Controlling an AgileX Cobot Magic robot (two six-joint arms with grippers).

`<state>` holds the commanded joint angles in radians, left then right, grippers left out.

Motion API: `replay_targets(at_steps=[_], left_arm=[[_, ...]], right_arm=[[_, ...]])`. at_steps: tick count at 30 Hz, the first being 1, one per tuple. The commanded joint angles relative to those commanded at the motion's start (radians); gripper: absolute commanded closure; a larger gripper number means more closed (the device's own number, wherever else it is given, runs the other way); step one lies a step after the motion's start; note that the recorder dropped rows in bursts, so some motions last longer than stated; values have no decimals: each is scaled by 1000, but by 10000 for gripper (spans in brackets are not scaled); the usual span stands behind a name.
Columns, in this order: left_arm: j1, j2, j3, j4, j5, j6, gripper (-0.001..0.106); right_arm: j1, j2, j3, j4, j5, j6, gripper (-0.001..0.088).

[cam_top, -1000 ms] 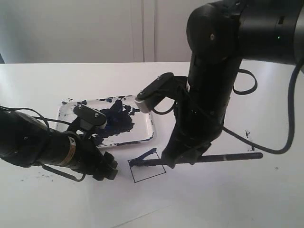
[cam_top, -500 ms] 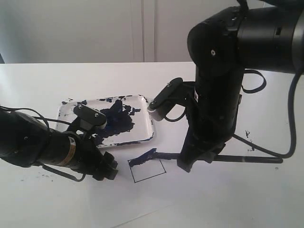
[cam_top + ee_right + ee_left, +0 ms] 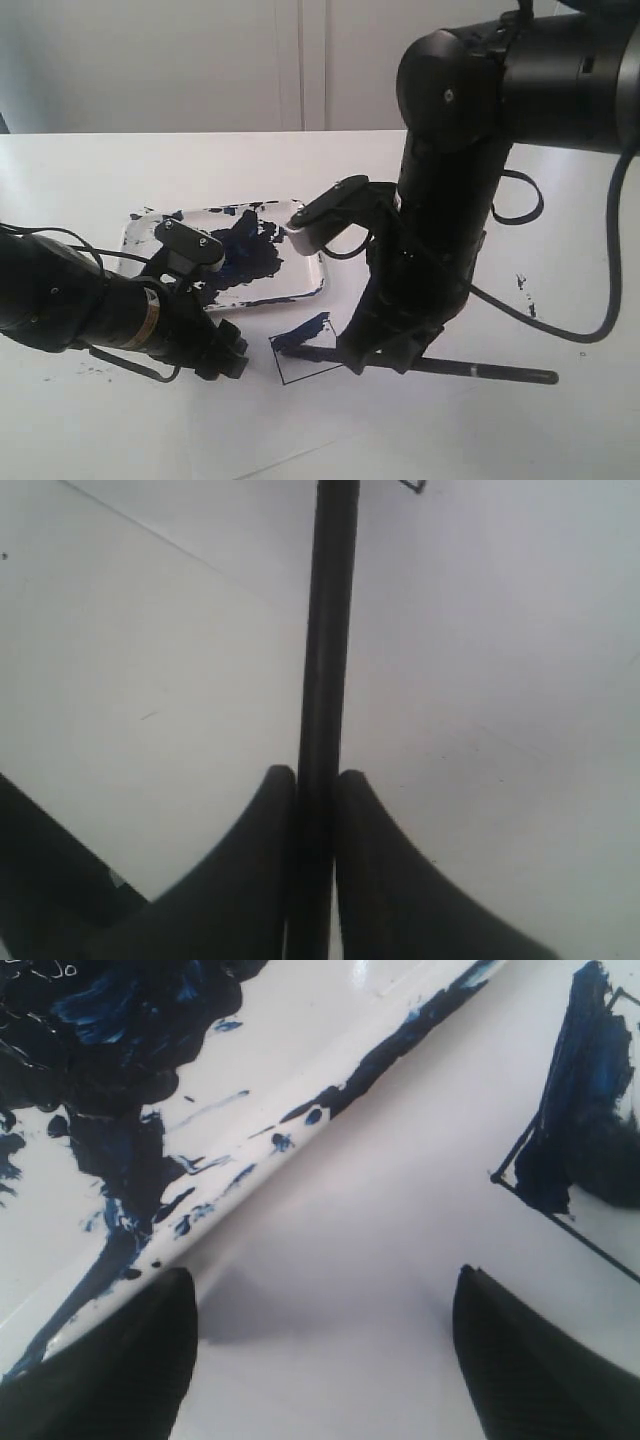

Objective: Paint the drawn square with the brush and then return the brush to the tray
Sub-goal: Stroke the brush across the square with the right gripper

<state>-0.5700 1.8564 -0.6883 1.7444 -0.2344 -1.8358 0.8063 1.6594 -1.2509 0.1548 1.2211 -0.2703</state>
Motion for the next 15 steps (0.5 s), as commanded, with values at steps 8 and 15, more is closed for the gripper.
replay_targets(at_steps=[8,15], left_arm=[[0,0,0,0,0,0,304],[0,0,0,0,0,0,304]], right_arm=[[0,0,45,-79,0,5,868],[0,0,54,-237,0,87,868]])
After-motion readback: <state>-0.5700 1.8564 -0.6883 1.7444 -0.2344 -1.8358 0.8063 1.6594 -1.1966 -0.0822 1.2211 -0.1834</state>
